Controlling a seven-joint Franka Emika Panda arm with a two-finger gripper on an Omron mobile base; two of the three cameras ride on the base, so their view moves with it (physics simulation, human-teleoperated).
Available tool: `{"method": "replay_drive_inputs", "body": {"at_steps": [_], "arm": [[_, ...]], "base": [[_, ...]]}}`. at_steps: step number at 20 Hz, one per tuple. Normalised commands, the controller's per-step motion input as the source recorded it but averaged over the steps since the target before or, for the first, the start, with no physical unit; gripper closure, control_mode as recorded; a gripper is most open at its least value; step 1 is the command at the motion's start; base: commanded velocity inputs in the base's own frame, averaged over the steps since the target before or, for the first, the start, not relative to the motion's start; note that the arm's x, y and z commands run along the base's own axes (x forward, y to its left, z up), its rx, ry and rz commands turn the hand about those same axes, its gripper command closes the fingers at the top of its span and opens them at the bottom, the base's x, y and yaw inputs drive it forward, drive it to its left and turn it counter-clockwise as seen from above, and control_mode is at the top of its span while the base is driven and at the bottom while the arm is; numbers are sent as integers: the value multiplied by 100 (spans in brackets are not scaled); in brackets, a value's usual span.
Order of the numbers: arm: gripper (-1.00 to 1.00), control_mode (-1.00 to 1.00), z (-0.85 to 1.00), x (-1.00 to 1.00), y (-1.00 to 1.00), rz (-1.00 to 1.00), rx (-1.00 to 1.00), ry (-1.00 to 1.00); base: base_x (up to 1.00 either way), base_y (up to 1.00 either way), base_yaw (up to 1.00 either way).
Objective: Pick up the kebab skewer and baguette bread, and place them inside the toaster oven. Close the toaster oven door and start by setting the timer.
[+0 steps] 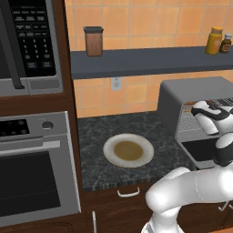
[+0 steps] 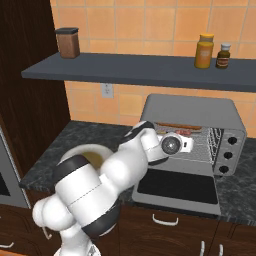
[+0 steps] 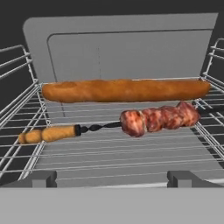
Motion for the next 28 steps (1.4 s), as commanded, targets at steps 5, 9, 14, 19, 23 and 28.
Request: {"method": "replay_drive_inputs", "body": {"at_steps": [5, 9, 14, 19, 23, 28], "arm": [[-100, -100, 15, -65, -11, 0, 0, 0], [-100, -100, 38, -99, -32, 0, 0, 1], [-100, -100, 29, -100, -46, 0, 0, 9], [-100, -100, -12, -100, -29, 0, 0, 4], [-100, -100, -26, -100, 0, 0, 0, 2], [-100, -100, -23, -100, 0, 0, 0, 1]], "base": [[0, 0, 0], [0, 0, 0], [0, 0, 0], [0, 0, 0], [0, 0, 0], [0, 0, 0]]}}
